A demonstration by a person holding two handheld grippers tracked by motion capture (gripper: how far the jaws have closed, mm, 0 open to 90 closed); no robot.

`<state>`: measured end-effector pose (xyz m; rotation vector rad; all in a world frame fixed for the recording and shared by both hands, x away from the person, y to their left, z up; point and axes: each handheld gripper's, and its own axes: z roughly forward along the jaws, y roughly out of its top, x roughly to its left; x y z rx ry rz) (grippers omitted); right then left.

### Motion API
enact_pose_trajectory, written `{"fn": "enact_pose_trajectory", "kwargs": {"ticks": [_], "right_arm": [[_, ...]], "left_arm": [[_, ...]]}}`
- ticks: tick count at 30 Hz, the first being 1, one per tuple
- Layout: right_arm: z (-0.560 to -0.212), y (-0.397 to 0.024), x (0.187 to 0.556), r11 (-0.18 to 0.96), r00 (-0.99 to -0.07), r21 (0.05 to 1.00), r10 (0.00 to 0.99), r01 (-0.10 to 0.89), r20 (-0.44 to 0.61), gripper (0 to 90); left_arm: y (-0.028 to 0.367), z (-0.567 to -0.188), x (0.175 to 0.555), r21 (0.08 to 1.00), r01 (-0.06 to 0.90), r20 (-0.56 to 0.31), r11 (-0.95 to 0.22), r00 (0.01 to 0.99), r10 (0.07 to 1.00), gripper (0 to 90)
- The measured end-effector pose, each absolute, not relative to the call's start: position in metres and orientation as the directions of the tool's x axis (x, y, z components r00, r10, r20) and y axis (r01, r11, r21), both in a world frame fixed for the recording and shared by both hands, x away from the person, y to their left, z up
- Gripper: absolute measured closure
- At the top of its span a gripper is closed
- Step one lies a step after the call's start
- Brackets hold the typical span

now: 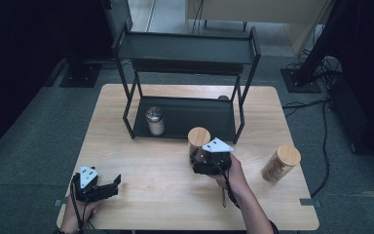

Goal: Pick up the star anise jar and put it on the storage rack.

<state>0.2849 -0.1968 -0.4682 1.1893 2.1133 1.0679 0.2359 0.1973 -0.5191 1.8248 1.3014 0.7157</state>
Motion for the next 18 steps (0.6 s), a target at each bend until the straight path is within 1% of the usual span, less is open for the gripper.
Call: {"fn": "enact_pose_trajectory", "kwargs": {"ticks": [18], "right_arm": [[-0.458, -0.1883, 0.2954, 0.322, -0.507, 0.81, 0.861, 0.49, -0.036, 19.3]], "left_arm": [[0.1973, -0.5192, 0.2361, 0.836, 0.517, 0.006, -0.182, 0.323, 0.946, 0.3]]}}
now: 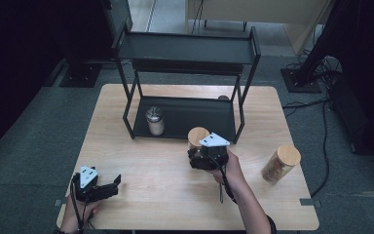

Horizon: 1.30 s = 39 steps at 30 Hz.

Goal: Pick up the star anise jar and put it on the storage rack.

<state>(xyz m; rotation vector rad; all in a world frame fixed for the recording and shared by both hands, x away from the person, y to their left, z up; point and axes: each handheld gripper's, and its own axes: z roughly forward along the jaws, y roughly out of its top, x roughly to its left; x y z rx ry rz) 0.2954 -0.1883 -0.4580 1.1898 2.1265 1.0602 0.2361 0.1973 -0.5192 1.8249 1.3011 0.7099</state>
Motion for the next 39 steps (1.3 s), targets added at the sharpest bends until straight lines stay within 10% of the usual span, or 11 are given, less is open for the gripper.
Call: {"fn": "enact_pose_trajectory", "kwargs": {"ticks": [39], "right_arm": [[-0.446, -0.179, 0.308, 0.309, -0.514, 0.814, 0.857, 0.492, -0.015, 24.9]], "left_arm": [[0.198, -0.519, 0.236, 0.841, 0.51, 0.005, -0.18, 0.325, 0.946, 0.3]]}}
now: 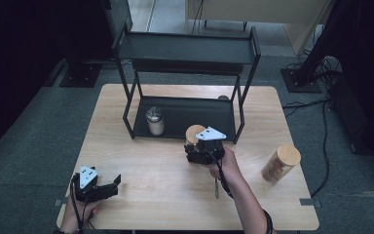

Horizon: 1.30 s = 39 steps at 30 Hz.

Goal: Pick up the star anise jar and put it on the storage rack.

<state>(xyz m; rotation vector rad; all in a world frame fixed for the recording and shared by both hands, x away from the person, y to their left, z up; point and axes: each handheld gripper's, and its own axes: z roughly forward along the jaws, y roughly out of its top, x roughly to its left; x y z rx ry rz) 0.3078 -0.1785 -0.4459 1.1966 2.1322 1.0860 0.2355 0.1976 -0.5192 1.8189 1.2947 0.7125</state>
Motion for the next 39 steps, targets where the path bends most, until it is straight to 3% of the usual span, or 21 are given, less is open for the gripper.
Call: {"fn": "enact_pose_trajectory", "kwargs": {"ticks": [39], "right_arm": [[-0.429, -0.156, 0.347, 0.324, -0.506, 0.804, 0.862, 0.498, -0.034, 25.0]], "left_arm": [[0.198, -0.519, 0.233, 0.843, 0.507, 0.007, -0.181, 0.326, 0.945, 0.3]]}}
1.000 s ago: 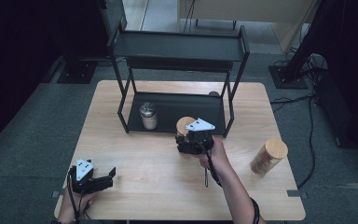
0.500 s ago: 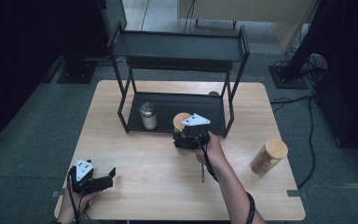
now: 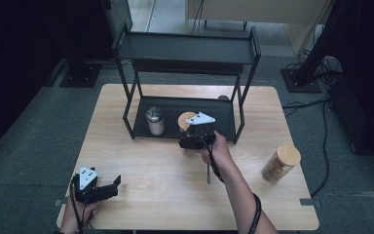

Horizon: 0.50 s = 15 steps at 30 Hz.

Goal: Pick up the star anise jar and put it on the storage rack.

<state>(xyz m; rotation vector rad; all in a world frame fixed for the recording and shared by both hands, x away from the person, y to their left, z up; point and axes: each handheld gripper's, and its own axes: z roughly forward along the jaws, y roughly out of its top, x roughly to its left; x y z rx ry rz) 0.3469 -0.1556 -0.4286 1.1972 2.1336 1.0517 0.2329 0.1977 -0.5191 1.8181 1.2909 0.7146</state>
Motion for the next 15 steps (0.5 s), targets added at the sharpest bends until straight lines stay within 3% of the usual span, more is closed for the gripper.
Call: {"fn": "enact_pose_trajectory", "kwargs": {"ticks": [15], "right_arm": [[-0.429, -0.153, 0.368, 0.321, -0.49, 0.796, 0.871, 0.512, -0.036, 25.0]], "left_arm": [[0.198, -0.519, 0.233, 0.844, 0.508, 0.003, -0.175, 0.321, 0.947, 0.3]]}}
